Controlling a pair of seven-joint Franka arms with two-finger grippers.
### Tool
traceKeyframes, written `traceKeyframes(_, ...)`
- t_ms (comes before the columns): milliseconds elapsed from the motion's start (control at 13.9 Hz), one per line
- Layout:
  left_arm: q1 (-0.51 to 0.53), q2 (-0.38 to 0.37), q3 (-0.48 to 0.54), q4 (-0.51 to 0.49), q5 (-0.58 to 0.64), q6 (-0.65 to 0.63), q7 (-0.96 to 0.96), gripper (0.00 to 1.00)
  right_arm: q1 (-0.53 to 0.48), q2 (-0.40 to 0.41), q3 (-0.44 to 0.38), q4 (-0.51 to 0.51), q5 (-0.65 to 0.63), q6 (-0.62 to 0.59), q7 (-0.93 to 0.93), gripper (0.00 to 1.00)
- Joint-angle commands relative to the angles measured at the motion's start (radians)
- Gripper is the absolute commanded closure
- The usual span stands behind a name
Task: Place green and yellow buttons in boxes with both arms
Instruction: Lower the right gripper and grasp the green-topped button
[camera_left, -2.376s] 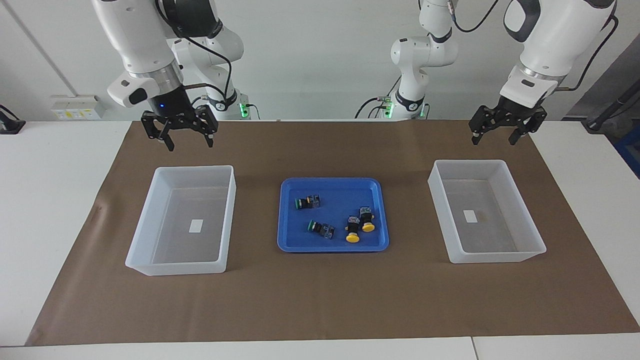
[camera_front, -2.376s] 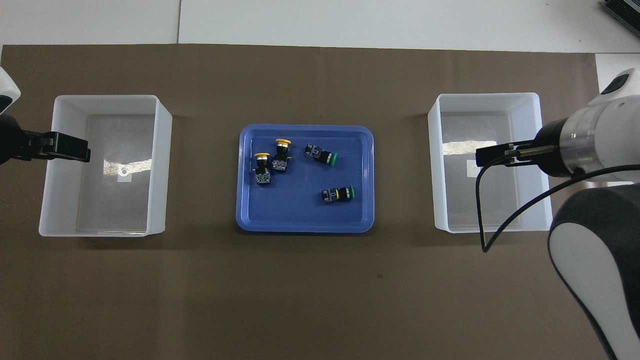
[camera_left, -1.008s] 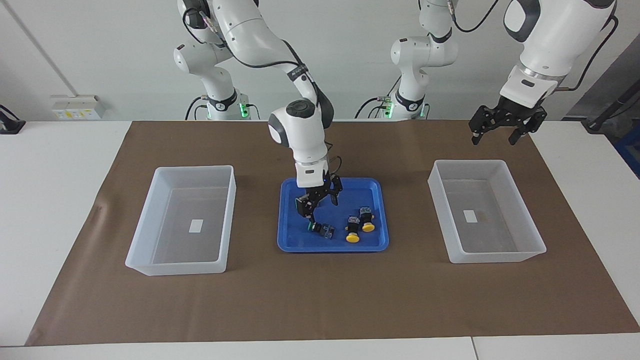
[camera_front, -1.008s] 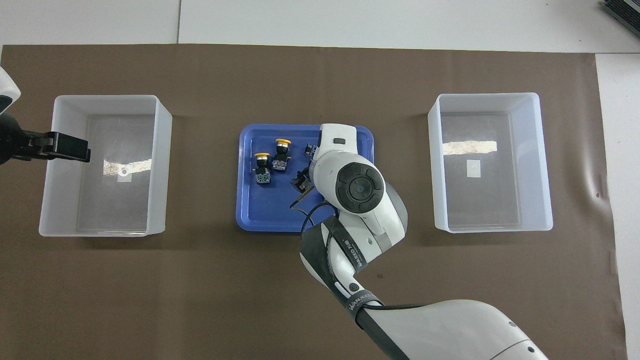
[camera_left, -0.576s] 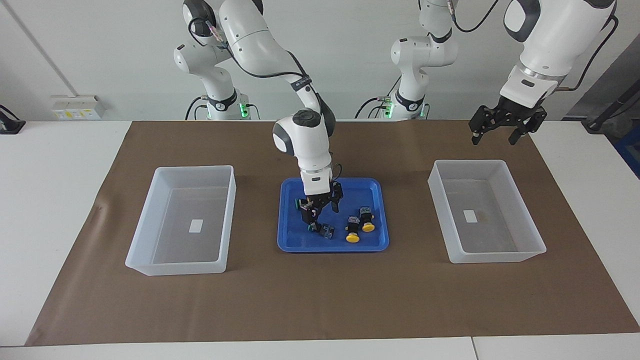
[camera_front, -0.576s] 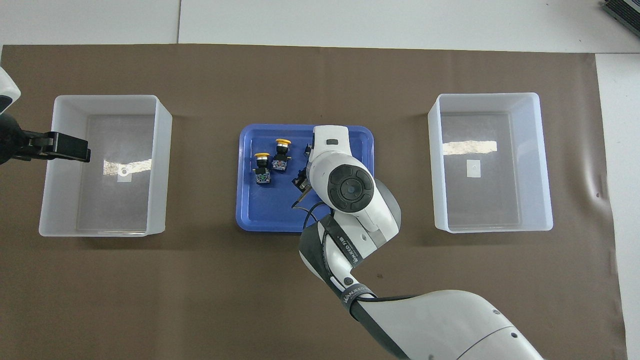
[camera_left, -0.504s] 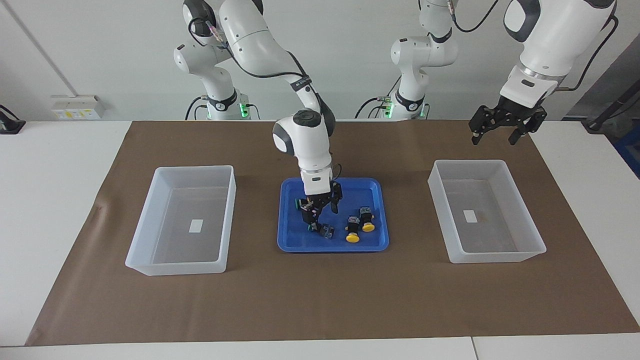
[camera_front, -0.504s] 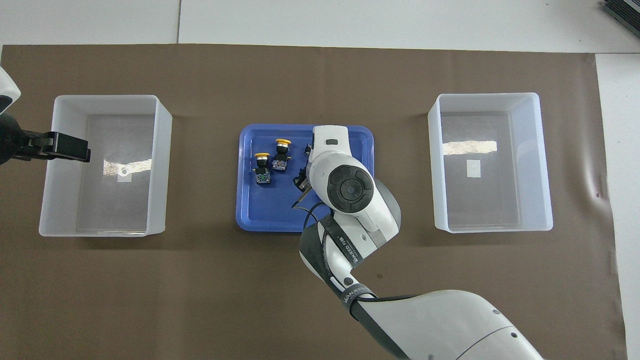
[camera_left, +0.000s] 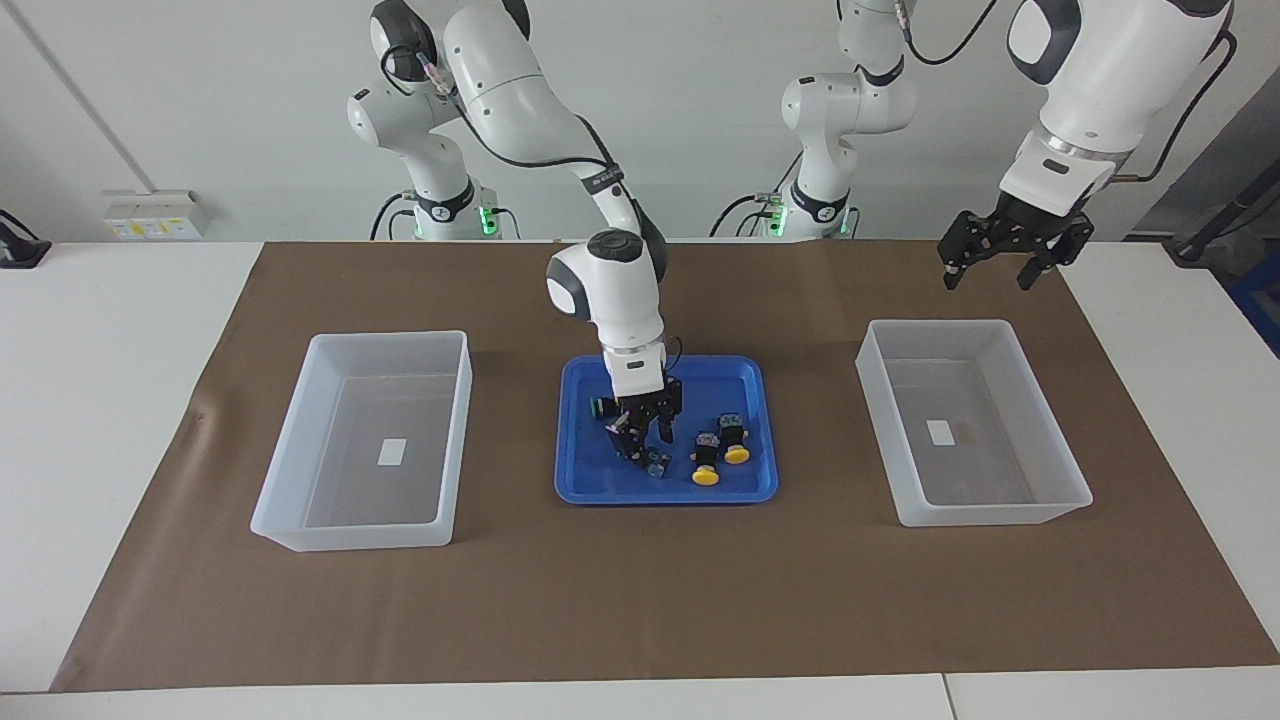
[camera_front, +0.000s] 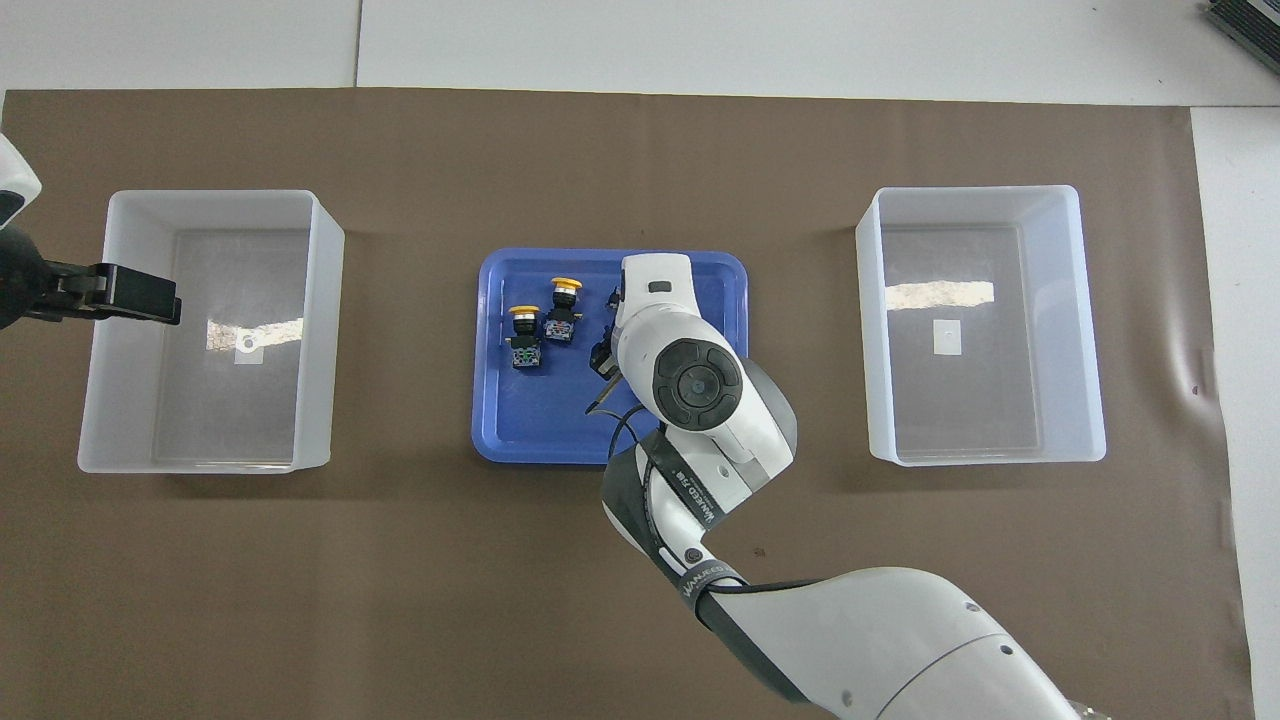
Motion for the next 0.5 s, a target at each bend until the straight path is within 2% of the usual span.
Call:
traceKeyframes(0,0.010,-0.016,-0.004,-0.016,-0.015,-0.006,0.000,0.00,-0.014,0.012,0.007,0.016,-0.011,0.010,-0.032,1.00)
traceKeyframes(216,0.010,-0.016,-0.004,-0.016,-0.015,-0.006,0.000,0.00,-0.014,-0.006,0.007,0.019,0.010,-0.025,-0.026,1.00)
traceKeyframes(288,0.010,-0.016,-0.004,-0.016,-0.015,-0.006,0.000,0.00,-0.014,-0.042,0.007,0.019,0.012,-0.076,-0.007,1.00)
traceKeyframes(432,0.010,-0.016,-0.004,-0.016,-0.015,-0.006,0.000,0.00,-0.016,-0.162,0.006,0.019,0.012,-0.250,0.069,1.00)
